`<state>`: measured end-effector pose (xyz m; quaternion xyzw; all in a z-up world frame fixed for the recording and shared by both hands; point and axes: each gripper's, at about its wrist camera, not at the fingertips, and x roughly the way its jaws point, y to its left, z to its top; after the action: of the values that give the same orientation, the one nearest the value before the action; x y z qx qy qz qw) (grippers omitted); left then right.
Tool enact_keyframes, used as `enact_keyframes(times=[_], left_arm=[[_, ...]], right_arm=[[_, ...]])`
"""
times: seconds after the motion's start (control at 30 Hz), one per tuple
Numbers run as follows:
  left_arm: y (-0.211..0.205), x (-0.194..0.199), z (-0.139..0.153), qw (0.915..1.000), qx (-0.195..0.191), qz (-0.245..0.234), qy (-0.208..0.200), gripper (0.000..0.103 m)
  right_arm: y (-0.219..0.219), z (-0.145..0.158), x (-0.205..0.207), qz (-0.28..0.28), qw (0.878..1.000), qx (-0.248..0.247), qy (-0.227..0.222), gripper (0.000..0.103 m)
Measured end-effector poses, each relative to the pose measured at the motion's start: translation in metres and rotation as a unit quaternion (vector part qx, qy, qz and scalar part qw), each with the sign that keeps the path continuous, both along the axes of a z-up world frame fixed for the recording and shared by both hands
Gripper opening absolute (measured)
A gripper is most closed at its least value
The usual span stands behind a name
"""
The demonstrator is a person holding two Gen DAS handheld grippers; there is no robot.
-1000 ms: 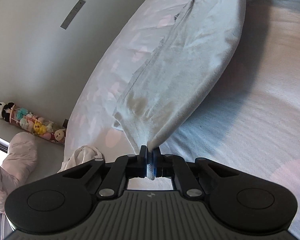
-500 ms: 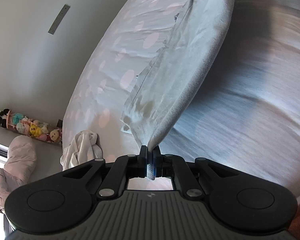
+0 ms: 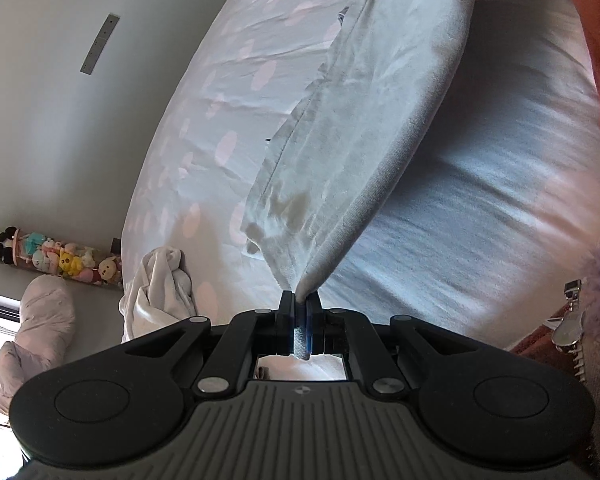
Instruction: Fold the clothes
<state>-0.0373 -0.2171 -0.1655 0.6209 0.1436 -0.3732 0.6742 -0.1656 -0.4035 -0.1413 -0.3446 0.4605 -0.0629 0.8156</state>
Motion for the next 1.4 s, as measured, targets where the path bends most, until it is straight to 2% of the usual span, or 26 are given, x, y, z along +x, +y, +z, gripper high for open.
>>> enact_keyframes(times=[0.17,0.5,0.67,0.83,0.93,1.07,1.17,1.23,1.3,1.4], left_arm=[[-0.003,0.002,-0.002,0.9997,0.02,0.001,0.01,0.004],[0.004,0.004,0.004,0.9989,0.04,0.019,0.018,0.005],[0.01,0.009,0.013,0.9985,0.039,0.033,0.018,0.005],[0.015,0.017,0.023,0.9984,0.021,0.049,0.022,0.005],[0.017,0.025,0.032,0.9973,0.0,0.066,0.032,0.005],[0.014,0.037,0.047,0.992,-0.053,0.097,0.061,0.005],[0.009,0.046,0.057,0.9854,-0.093,0.116,0.084,0.005],[0.005,0.051,0.062,0.9801,-0.119,0.125,0.099,0.008],[0.001,0.056,0.066,0.9738,-0.144,0.134,0.114,0.015],[-0.005,0.064,0.067,0.9639,-0.173,0.145,0.141,0.016]], right_arm=[[0.0,-0.008,0.0,-0.003,1.0,0.01,0.02,0.005],[0.0,-0.005,-0.015,-0.001,0.999,0.028,0.036,0.006],[0.001,-0.005,-0.02,-0.002,0.999,0.034,0.042,0.006],[-0.001,0.003,-0.027,-0.004,0.998,0.037,0.044,0.006],[-0.006,0.012,-0.031,-0.018,0.999,0.038,0.034,0.007],[-0.02,0.026,-0.033,-0.052,0.997,0.063,0.009,0.007],[-0.031,0.032,-0.031,-0.079,0.993,0.087,-0.011,0.008],[-0.036,0.033,-0.027,-0.096,0.989,0.105,-0.024,0.012],[-0.041,0.034,-0.023,-0.112,0.985,0.127,-0.037,0.02],[-0.049,0.035,-0.015,-0.136,0.976,0.162,-0.055,0.023]])
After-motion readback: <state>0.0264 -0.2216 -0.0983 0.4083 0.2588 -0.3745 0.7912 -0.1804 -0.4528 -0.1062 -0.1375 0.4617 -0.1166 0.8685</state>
